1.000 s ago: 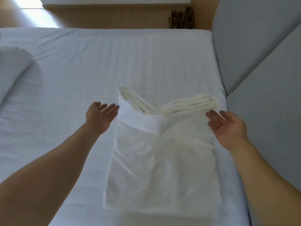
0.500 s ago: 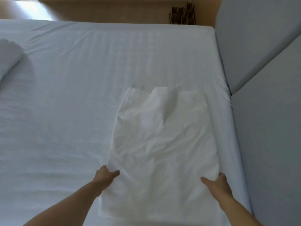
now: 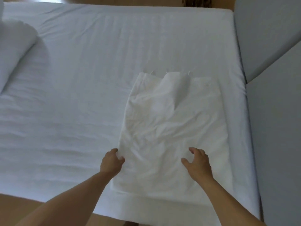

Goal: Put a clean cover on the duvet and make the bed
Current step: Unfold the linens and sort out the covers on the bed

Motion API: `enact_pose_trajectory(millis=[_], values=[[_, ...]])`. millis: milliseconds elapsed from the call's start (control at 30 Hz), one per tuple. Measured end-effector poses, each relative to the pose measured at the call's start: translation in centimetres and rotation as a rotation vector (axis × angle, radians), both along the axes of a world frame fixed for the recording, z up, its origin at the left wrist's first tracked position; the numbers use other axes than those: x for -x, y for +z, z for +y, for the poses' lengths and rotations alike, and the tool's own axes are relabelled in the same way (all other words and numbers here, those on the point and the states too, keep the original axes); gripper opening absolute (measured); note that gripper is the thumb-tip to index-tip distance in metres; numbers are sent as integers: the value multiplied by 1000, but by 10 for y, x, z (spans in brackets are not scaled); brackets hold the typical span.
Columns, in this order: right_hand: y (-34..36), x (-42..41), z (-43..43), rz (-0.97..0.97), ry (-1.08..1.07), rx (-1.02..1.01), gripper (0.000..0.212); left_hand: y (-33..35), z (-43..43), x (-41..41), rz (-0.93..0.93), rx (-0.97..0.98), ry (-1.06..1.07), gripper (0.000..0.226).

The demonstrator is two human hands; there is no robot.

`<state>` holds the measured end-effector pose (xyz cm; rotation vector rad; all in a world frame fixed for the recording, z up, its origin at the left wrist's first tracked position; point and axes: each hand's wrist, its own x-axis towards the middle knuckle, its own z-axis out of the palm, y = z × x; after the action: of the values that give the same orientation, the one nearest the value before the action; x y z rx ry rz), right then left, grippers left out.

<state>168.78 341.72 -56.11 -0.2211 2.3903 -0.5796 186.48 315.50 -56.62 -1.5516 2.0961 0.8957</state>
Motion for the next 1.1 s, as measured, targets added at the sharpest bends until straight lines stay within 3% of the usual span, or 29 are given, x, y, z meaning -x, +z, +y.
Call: enact_pose_trajectory(millis=[67, 200, 433, 600, 733, 867, 967, 1100], values=[[-2, -15, -16, -75, 49, 37, 59, 3, 2, -6, -16, 65, -81, 53], [-4, -38, -39, -162, 107, 68, 58, 5, -5, -11, 109, -116, 15, 25], [11, -49, -74, -207, 121, 137, 51, 9, 0, -18, 157, -203, -78, 21], [32, -50, -104, -229, 48, 255, 40, 40, 17, 1, 385, -166, -155, 24], [58, -39, -130, -349, -107, 375, 32, 72, 24, 17, 522, -359, -127, 24], [76, -19, -149, -382, -97, 327, 44, 86, 30, 20, 542, -463, -215, 25], [78, 0, -156, -323, -45, 220, 66, 87, 42, 15, 518, -441, -410, 24], [80, 17, -161, -213, 175, -25, 89, 86, 61, 10, 531, -458, -597, 21]])
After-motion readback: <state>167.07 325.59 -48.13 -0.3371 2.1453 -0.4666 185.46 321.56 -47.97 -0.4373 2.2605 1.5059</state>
